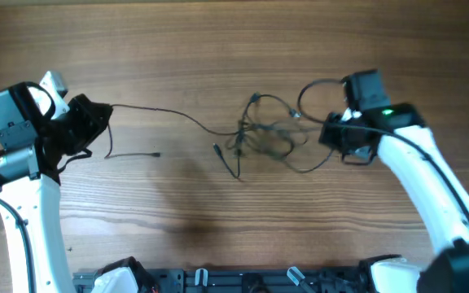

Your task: Untangle cables

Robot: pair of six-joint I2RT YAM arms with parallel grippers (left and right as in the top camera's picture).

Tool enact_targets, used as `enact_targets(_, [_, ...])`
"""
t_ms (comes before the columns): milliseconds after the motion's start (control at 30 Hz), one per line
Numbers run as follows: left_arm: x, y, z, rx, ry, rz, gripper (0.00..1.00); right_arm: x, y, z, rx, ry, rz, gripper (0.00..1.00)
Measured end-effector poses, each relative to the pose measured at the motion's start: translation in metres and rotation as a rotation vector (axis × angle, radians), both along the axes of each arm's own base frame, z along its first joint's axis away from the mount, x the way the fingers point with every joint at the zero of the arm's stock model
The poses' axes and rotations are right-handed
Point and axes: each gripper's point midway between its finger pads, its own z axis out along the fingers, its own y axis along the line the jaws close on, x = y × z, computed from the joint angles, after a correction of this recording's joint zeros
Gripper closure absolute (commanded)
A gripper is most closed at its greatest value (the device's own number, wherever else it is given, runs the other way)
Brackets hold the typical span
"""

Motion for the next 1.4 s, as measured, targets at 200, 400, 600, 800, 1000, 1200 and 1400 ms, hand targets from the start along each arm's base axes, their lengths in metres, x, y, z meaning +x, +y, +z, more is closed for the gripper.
enact_targets(200, [-0.007,0.03,-0.016,0.112,0.09,0.138,0.96,0.017,-0.043,0.075,-0.125,-0.16,-0.106,0.96])
enact_targets(400, [-0.014,0.048,-0.021,0.143,0.136,0.243,0.96,0.019,-0.09,0.112,-0.204,-0.255,-0.248,0.96])
enact_targets(600, [-0.024,0.067,-0.025,0.103,0.175,0.37,0.96,0.034,-0.081,0.121,-0.082,-0.32,-0.181,0.96])
enact_targets(800, [-0.013,0.047,-0.018,0.025,0.13,0.305,0.96,0.054,-0.01,0.151,0.221,-0.473,0.14,0.96])
enact_targets(1000, [0.003,-0.011,-0.009,-0.012,0.073,0.09,0.23,0.045,0.044,0.18,0.439,-0.554,0.378,0.95])
enact_targets(1200, [0.002,-0.064,-0.008,0.005,0.057,-0.106,0.15,0.036,0.069,0.188,0.509,-0.562,0.471,0.95])
enact_targets(1400, [0.001,-0.101,-0.022,0.009,0.096,-0.234,0.2,0.035,0.092,0.213,0.586,-0.658,0.582,0.95])
